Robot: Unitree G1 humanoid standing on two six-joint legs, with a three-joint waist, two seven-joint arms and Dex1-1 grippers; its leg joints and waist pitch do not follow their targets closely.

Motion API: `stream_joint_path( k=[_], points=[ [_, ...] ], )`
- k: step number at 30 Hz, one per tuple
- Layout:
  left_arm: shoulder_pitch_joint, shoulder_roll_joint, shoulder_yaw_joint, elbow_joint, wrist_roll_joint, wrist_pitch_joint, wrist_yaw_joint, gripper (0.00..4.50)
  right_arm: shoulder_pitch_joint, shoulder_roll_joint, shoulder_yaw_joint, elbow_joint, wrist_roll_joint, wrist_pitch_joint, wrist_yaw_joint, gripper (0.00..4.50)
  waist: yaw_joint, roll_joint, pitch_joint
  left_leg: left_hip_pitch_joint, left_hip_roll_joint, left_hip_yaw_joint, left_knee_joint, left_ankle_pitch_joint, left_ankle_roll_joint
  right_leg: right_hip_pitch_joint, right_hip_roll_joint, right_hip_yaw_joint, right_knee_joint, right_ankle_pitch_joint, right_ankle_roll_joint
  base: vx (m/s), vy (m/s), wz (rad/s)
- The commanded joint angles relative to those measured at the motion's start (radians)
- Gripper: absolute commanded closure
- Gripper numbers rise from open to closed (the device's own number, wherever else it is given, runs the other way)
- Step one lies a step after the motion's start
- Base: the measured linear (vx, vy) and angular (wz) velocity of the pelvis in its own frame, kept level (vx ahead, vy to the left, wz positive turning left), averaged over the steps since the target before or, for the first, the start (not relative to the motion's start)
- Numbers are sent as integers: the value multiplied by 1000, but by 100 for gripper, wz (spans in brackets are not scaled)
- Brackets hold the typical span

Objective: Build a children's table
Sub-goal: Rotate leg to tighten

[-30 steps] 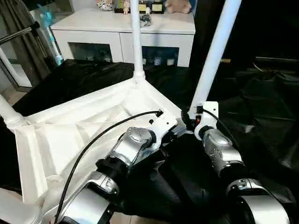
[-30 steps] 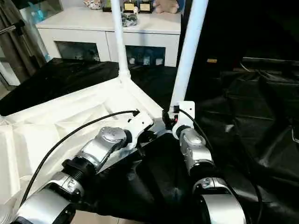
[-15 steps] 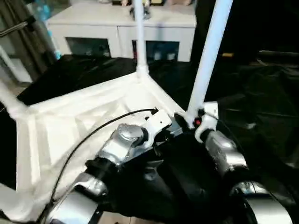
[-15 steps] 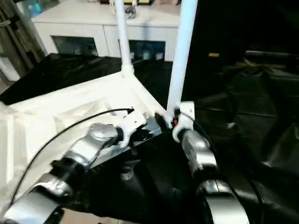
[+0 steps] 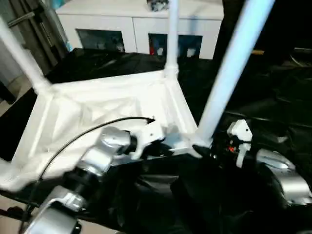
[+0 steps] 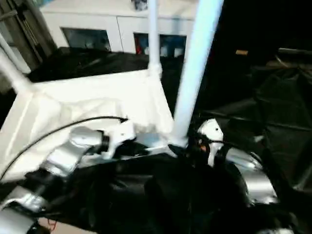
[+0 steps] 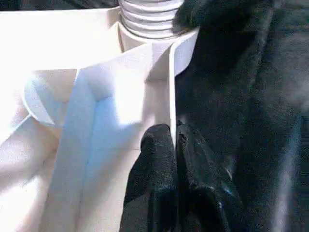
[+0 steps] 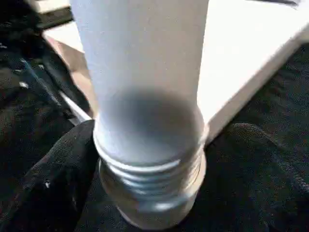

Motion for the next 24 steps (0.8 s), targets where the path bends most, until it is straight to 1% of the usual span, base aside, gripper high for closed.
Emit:
stream_joint_path(
  k=[1,2,3,4,5,6,7,8,10,11,12,13,14,15,16,19,20,24],
  points=[
    [25,26,-38,-4,6,-16,-67,450,9,-31,0,-70,33,29,29,2,4,-11,-66,17,52,-10,-56,-9,212,58,-46,40,-38,33,-293,0,0,0],
    [29,37,-39,-8,4,-17,-82,450,14,-39,0,-77,29,31,35,2,4,-12,-61,19,54,-9,-64,-71,176,57,-45,42,-46,-46,-281,0,0,0],
    [29,39,-39,-8,4,-17,-85,450,14,-41,0,-78,28,32,35,2,4,-11,-59,20,55,-9,-68,-102,157,57,-45,43,-49,-81,-276,0,0,0],
    [31,50,-40,-9,4,-22,-95,450,15,-45,1,-78,29,40,42,2,1,-12,-52,21,55,-8,-76,-170,117,55,-46,46,-58,-153,-263,0,0,0],
    [31,55,-41,-10,2,-25,-98,450,19,-48,1,-86,34,51,45,2,-1,-13,-51,21,54,-9,-80,-201,98,56,-46,47,-61,-185,-255,0,0,0],
    [32,60,-42,-12,0,-27,-103,450,20,-47,4,-92,37,60,45,2,-3,-14,-50,25,53,-9,-84,-238,68,54,-47,50,-66,-224,-241,0,0,0],
    [34,64,-43,-14,-3,-30,-108,450,23,-48,9,-104,40,74,49,2,-4,-17,-51,27,52,-10,-85,-243,53,54,-47,52,-67,-235,-234,0,0,0],
    [35,66,-43,-16,-4,-31,-112,450,25,-49,13,-112,41,82,51,2,-4,-16,-53,27,53,-9,-84,-229,48,54,-47,53,-66,-219,-233,0,0,0],
    [37,68,-45,-19,-3,-33,-116,450,26,-44,24,-118,34,88,52,2,-6,-21,-54,20,51,-10,-82,-195,54,58,-47,52,-61,-185,-232,0,0,0],
    [39,66,-45,-20,-2,-33,-115,450,24,-43,30,-115,28,88,51,18,-5,-19,-56,19,49,-10,-79,-174,59,58,-47,51,-59,-171,-232,0,0,0],
    [40,65,-46,-21,-1,-33,-114,450,21,-42,35,-110,22,88,51,18,-6,-23,-57,19,49,-9,-78,-163,63,58,-47,51,-58,-162,-232,0,0,0],
    [40,65,-47,-21,0,-34,-115,450,20,-44,39,-109,20,91,50,28,-5,-21,-58,18,48,-10,-75,-141,71,59,-48,51,-55,-141,-237,0,0,0],
    [41,65,-48,-20,0,-36,-114,450,17,-46,45,-104,13,91,52,38,-5,-22,-60,17,47,-9,-73,-121,80,60,-47,50,-52,-120,-241,0,0,0],
    [41,65,-48,-20,0,-36,-114,450,17,-46,45,-104,13,91,52,45,-4,-21,-60,17,47,-9,-72,-113,83,60,-46,50,-51,-111,-244,0,0,0],
    [41,65,-49,-20,0,-37,-113,450,14,-47,48,-99,8,89,53,45,-5,-20,-62,17,47,-9,-70,-100,91,60,-46,49,-48,-90,-250,0,0,0],
    [41,65,-53,-21,-2,-38,-111,450,10,-49,53,-95,3,93,55,83,-5,-19,-63,17,47,-9,-67,-97,101,61,-45,48,-45,-70,-258,0,0,0],
    [42,66,-54,-20,-1,-39,-110,450,7,-47,57,-93,2,95,56,83,-5,-21,-63,17,47,-9,-66,-97,104,61,-45,48,-45,-67,-260,0,0,0],
    [42,66,-54,-20,-1,-39,-110,450,7,-47,57,-93,2,95,56,83,-4,-20,-63,18,47,-9,-65,-97,106,61,-45,48,-45,-72,-262,0,0,0]
  ],
)
